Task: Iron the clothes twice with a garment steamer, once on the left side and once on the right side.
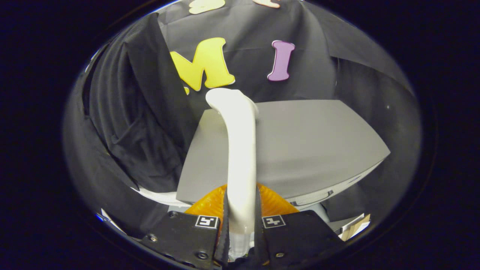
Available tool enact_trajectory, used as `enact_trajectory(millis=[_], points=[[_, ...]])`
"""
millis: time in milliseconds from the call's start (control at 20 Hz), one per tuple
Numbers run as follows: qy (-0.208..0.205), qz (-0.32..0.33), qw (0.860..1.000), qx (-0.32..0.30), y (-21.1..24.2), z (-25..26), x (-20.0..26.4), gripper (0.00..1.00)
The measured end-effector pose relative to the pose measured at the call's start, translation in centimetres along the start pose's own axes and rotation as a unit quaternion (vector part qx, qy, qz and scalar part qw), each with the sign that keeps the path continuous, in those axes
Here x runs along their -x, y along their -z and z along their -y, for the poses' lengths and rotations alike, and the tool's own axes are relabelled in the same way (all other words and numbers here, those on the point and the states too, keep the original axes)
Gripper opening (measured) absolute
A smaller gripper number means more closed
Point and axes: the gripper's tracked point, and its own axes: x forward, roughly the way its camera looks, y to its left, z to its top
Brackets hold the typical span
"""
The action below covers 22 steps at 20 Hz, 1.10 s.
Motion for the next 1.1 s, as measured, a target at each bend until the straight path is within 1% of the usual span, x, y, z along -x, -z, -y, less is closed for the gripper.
enact_trajectory(millis=[300, 500, 650, 750, 800, 950, 1100], points=[[-0.003, 0.062, 0.998, 0.005, -1.0, -2.7, 5.4, 0.29], [-0.003, 0.127, 0.992, 0.000, -2.7, -5.6, 9.2, 0.29], [0.002, 0.178, 0.984, 0.010, -4.0, -8.0, 12.0, 0.29], [0.018, 0.204, 0.979, 0.015, -4.4, -9.3, 13.4, 0.29], [0.020, 0.219, 0.975, 0.017, -4.9, -10.1, 14.0, 0.29], [0.010, 0.261, 0.965, 0.020, -6.0, -12.8, 15.9, 0.29], [0.009, 0.310, 0.950, 0.040, -8.4, -15.5, 17.5, 0.29]])
